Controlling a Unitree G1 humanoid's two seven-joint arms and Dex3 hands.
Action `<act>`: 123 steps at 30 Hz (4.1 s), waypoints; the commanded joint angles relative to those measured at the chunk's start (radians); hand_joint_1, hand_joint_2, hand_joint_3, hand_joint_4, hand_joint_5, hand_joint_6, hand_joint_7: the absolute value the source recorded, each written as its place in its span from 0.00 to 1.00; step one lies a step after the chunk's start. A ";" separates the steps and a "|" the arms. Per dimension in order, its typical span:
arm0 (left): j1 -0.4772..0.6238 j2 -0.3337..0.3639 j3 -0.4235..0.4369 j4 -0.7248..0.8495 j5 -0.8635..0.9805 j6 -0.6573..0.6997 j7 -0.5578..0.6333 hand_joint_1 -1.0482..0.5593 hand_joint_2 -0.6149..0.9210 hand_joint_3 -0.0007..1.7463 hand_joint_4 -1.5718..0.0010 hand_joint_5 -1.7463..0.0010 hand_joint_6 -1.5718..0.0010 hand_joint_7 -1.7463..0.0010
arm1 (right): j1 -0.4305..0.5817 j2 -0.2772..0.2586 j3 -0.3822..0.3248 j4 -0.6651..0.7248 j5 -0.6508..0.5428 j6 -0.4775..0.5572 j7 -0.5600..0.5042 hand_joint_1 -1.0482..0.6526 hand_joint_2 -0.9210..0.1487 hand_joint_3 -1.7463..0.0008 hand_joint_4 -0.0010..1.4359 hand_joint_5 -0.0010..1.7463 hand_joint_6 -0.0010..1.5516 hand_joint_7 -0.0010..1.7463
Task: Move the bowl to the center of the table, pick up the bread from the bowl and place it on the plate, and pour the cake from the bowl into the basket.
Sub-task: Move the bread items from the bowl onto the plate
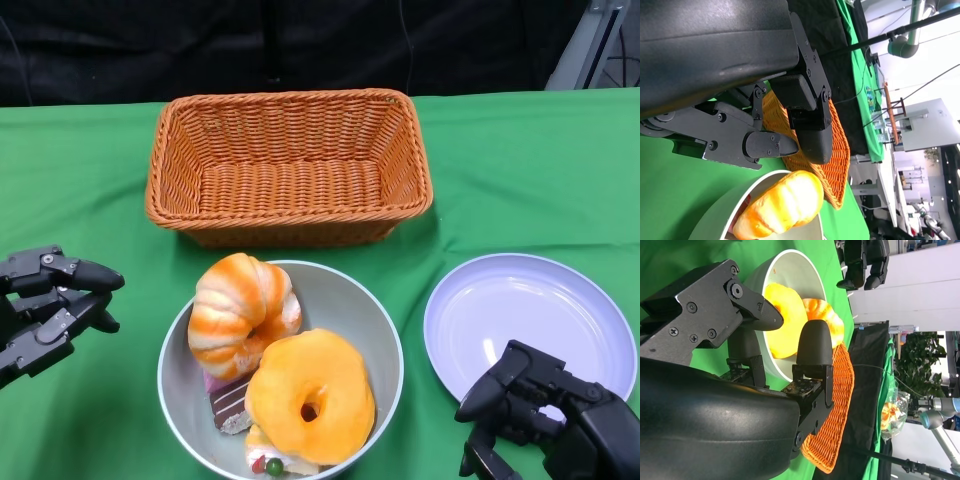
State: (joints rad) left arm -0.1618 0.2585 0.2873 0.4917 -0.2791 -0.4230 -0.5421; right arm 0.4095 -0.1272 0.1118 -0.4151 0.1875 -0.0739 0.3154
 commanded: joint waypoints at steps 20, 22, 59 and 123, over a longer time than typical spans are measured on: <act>0.007 -0.007 -0.002 0.022 -0.001 -0.049 0.028 0.61 1.00 0.19 0.54 0.22 0.41 0.56 | -0.147 -0.179 0.001 -0.277 -0.019 0.245 0.071 0.45 0.00 0.97 0.33 0.51 0.32 0.35; 0.007 -0.006 -0.003 0.023 -0.002 -0.050 0.028 0.61 1.00 0.19 0.54 0.22 0.41 0.55 | -0.148 -0.178 0.000 -0.278 -0.019 0.247 0.071 0.45 0.00 0.97 0.33 0.51 0.32 0.35; 0.012 -0.022 -0.013 0.024 -0.001 -0.035 0.084 0.60 1.00 0.19 0.51 0.27 0.43 0.53 | -0.653 -0.209 0.431 -0.108 -0.748 0.632 0.177 0.13 0.00 0.84 0.32 0.05 0.22 0.00; -0.009 -0.023 -0.008 0.066 -0.013 -0.044 0.084 0.60 1.00 0.20 0.52 0.25 0.40 0.58 | -0.883 0.009 0.709 0.607 -1.360 0.310 -0.177 0.46 0.02 0.99 0.49 0.62 0.54 0.01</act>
State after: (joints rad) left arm -0.1657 0.2228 0.2691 0.5480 -0.2859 -0.4567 -0.4553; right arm -0.4647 -0.1144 0.8386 0.1595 -1.1804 0.2331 0.1244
